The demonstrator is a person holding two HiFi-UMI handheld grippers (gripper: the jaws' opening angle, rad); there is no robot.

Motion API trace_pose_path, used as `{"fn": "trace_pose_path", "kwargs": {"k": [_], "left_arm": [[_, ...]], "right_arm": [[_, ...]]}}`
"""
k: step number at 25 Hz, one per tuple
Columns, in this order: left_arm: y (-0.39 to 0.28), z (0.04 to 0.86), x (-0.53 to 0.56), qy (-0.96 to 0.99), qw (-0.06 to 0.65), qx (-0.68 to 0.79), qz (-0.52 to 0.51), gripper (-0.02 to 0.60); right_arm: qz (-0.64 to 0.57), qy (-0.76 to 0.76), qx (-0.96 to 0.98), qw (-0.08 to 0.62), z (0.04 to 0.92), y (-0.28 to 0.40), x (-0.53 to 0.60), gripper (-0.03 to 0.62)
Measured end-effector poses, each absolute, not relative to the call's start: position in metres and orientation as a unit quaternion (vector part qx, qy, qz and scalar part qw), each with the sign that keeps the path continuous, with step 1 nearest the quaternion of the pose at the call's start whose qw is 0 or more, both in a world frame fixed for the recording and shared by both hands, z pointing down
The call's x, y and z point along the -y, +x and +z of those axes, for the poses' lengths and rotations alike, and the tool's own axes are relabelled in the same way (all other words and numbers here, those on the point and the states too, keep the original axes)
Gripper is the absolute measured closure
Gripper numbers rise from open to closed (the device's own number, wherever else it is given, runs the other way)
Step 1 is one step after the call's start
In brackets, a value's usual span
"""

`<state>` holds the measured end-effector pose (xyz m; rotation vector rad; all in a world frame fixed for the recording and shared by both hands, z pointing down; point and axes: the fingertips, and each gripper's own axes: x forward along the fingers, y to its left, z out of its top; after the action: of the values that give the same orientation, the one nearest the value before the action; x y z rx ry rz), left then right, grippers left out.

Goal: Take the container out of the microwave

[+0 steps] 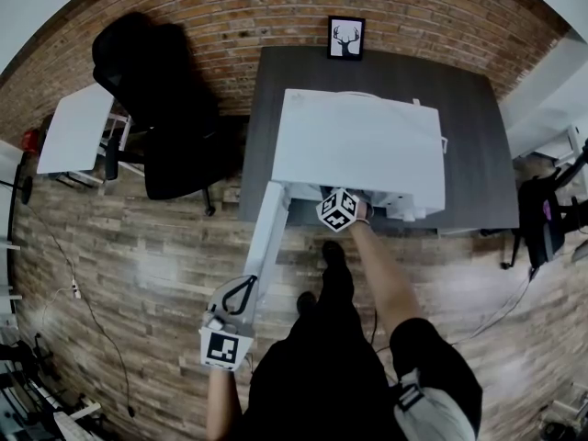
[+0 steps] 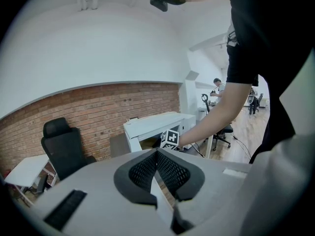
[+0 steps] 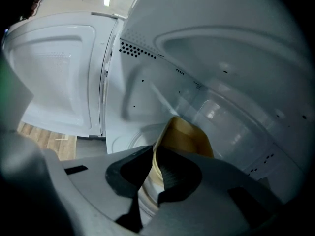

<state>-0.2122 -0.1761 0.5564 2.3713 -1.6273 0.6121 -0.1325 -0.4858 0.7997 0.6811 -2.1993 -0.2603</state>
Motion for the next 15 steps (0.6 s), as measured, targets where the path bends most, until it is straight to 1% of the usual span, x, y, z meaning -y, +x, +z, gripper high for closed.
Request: {"fn": "trace_pose_path", "kwargs": {"k": [15], "left_arm": [[-0.209, 0.556, 0.175, 0.812, 0.083, 0.541, 0.204, 0.580]], "right_arm": [[-0.094, 0.254, 0.871, 0.411, 0.801, -0.117, 0.455, 0.557]]}}
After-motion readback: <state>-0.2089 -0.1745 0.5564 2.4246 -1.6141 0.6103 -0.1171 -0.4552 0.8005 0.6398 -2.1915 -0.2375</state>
